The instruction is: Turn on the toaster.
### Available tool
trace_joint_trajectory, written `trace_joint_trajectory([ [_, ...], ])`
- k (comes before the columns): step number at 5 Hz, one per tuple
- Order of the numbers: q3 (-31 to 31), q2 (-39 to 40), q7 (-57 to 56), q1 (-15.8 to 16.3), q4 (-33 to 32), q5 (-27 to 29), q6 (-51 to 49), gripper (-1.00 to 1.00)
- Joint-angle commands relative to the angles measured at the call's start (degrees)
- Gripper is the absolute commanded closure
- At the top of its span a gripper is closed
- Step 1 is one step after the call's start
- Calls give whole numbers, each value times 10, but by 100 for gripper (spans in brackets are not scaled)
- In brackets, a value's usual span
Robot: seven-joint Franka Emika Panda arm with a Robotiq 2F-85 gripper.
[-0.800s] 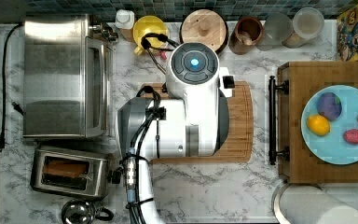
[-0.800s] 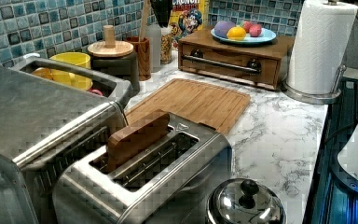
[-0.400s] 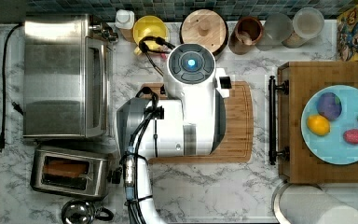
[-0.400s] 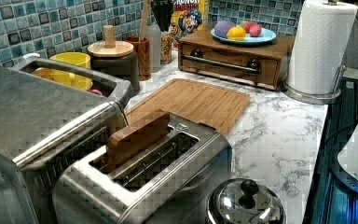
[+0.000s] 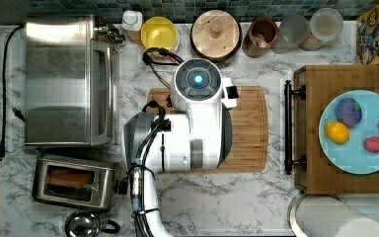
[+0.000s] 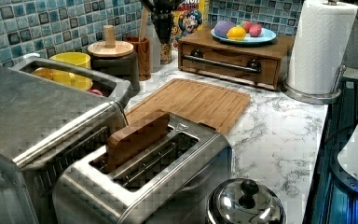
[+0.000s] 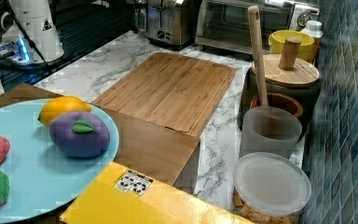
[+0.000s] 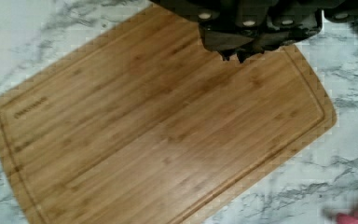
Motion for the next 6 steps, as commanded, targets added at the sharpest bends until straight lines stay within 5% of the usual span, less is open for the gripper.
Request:
trace_joint_trajectory([
  [1, 46, -64, -30, 55, -92, 36, 30, 100],
  [3, 25, -96, -55, 94, -159, 71, 47, 100],
  [6, 85, -177, -54, 114, -264, 101, 106, 100],
])
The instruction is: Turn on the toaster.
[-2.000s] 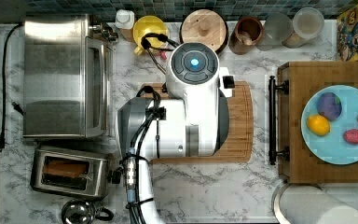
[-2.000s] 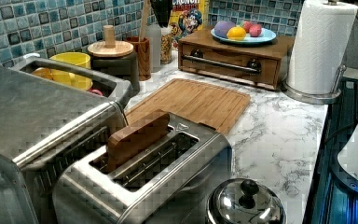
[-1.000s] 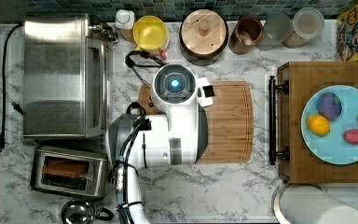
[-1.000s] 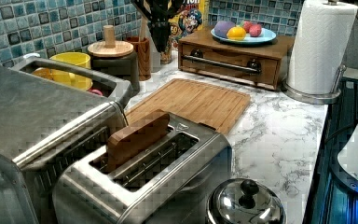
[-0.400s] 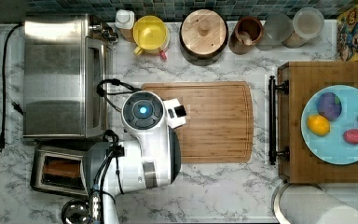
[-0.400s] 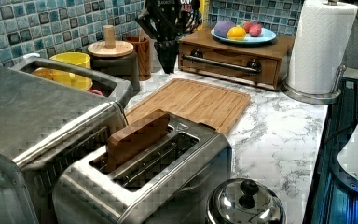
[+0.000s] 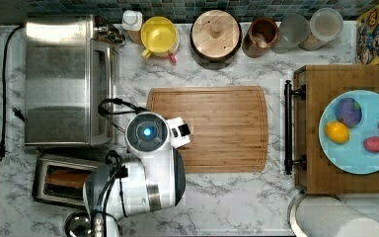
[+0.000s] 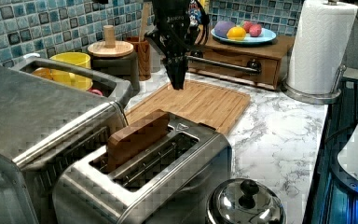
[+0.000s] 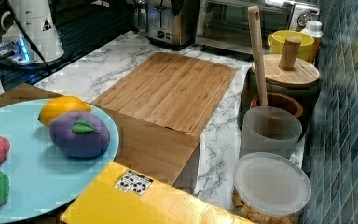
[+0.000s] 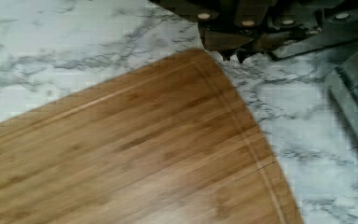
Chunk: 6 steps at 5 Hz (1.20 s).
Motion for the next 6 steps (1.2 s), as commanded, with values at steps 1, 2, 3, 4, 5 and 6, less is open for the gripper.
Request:
trace_joint_trajectory([
  [1, 52, -137, -26, 48, -95, 46, -11, 100],
  [2, 62, -151, -15, 52, -111, 47, -18, 100],
  [3, 65, -182, -16, 50, -143, 63, -17, 100],
  [4, 84, -146, -31, 48, -137, 65, -22, 100],
  [5, 84, -141, -50, 52, -154, 73, 6, 100],
  [6, 73, -156, -114, 78, -184, 107, 45, 100],
])
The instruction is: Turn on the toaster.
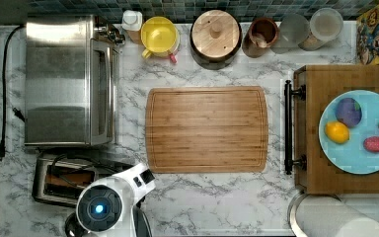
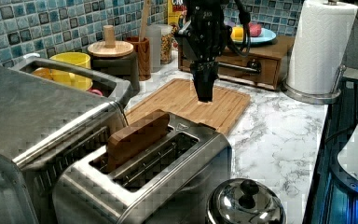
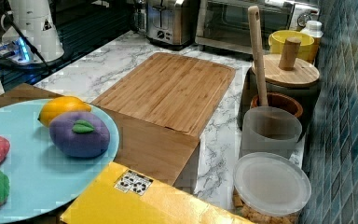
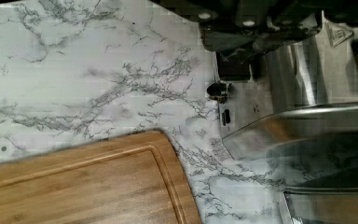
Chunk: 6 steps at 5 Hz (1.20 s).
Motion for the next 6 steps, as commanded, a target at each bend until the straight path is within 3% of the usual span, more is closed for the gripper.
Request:
trace_joint_trajectory([
  [1, -84, -6, -92, 110, -84, 34, 79, 100],
  [2, -54, -2, -139, 84, -90, 72, 88, 100],
  [3, -67, -8, -151, 105, -97, 83, 117, 100],
  [6, -57, 35, -135, 98, -84, 85, 150, 100],
])
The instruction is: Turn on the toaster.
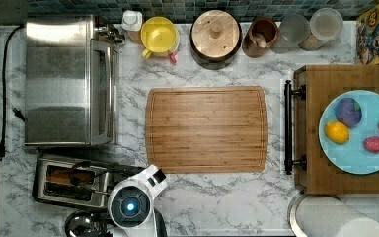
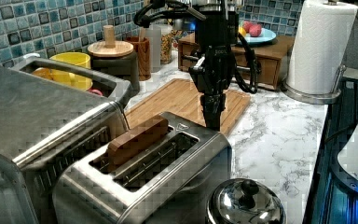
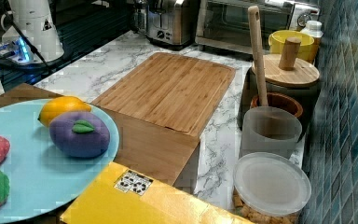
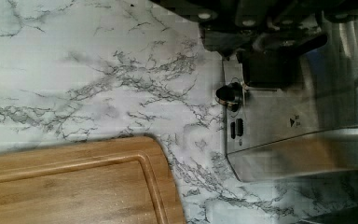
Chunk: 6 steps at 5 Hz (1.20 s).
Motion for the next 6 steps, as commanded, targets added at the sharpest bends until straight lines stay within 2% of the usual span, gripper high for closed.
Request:
trace_joint_trajectory([
  [1, 25, 67, -26, 39, 38, 26, 34, 100],
  [3, 45, 198, 15, 44, 94, -10, 46, 100],
  [4, 44, 234, 46, 43, 104, -25, 49, 100],
  [6, 31, 183, 36, 40, 93, 22, 54, 100],
])
